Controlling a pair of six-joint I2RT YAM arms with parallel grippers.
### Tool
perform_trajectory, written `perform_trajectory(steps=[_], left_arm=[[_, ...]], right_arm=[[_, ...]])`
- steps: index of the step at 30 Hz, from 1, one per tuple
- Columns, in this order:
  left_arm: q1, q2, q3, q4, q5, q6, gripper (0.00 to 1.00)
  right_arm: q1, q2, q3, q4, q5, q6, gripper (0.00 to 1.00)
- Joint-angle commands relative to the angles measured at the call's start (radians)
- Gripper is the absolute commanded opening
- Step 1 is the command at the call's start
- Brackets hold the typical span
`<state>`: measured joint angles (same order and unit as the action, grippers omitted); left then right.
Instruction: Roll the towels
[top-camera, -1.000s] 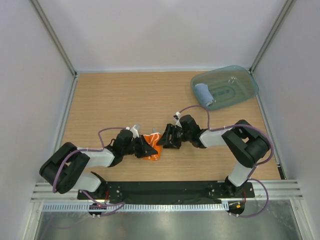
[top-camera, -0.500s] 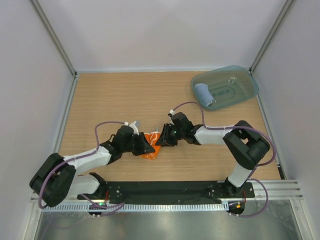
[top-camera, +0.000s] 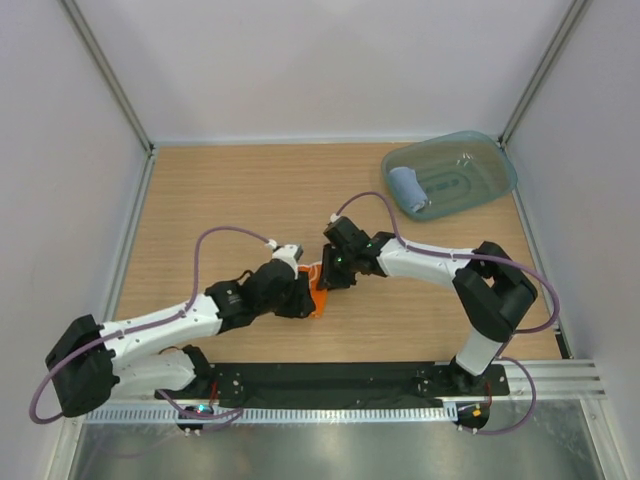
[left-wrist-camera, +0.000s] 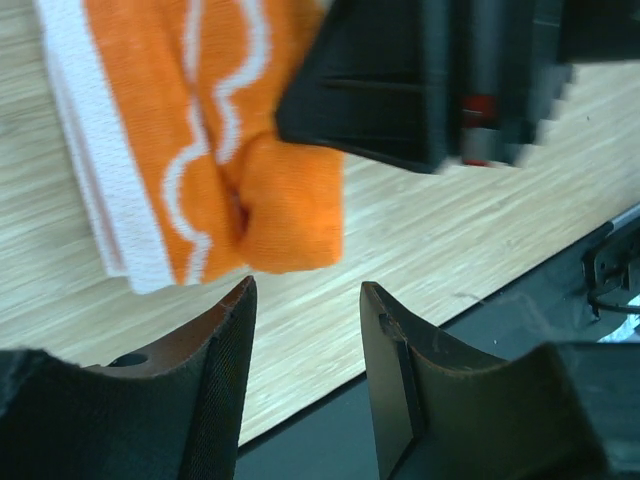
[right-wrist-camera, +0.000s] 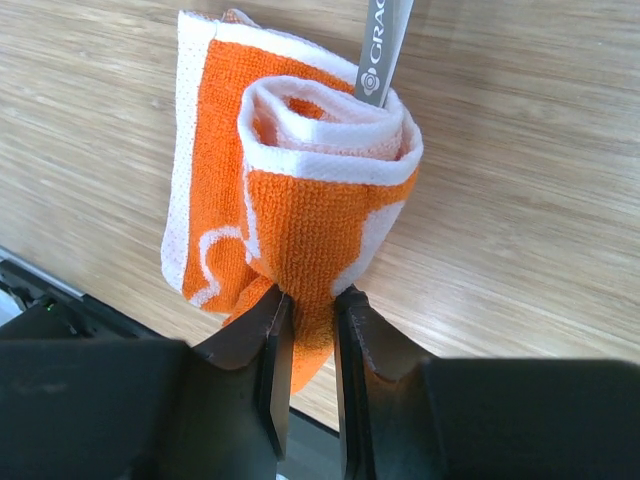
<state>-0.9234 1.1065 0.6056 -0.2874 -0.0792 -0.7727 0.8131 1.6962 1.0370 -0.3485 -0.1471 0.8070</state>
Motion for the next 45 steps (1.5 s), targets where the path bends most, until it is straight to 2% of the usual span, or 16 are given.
perform_trajectory(steps=[1,7,21,27,33,36,45], left_arm=[[-0.090,0.035,0.072,-0.045,-0.166,0.041,0.47],[-0.172,0.174,0.131,-0.045,-0.243,0.061,0.49],[-0.238,0.412,0.226,-0.053,-0.376,0.087,0.48],[-0.261,0.455,0.218,-0.047,-0.393,0.081,0.37],[-0.267,0.461,0.207,-0.035,-0.390,0.079,0.09],[-0.267,0.444,0.195,-0.026,-0.375,0.078,0.01],[-0.267,0.340,0.097,0.040,-0.301,0.029,0.00]], right_arm=[[0.014,0.020,0.063,-0.098,0.044,-0.017,0.21],[0.021,0.026,0.097,-0.130,0.044,-0.019,0.21],[0.023,0.008,0.113,-0.147,0.009,-0.016,0.20],[0.023,0.016,0.126,-0.142,-0.023,-0.011,0.21],[0.023,0.022,0.123,-0.135,-0.039,-0.008,0.21],[0.023,0.023,0.123,-0.132,-0.034,-0.006,0.24],[-0.015,0.054,0.195,-0.176,-0.023,-0.043,0.50]])
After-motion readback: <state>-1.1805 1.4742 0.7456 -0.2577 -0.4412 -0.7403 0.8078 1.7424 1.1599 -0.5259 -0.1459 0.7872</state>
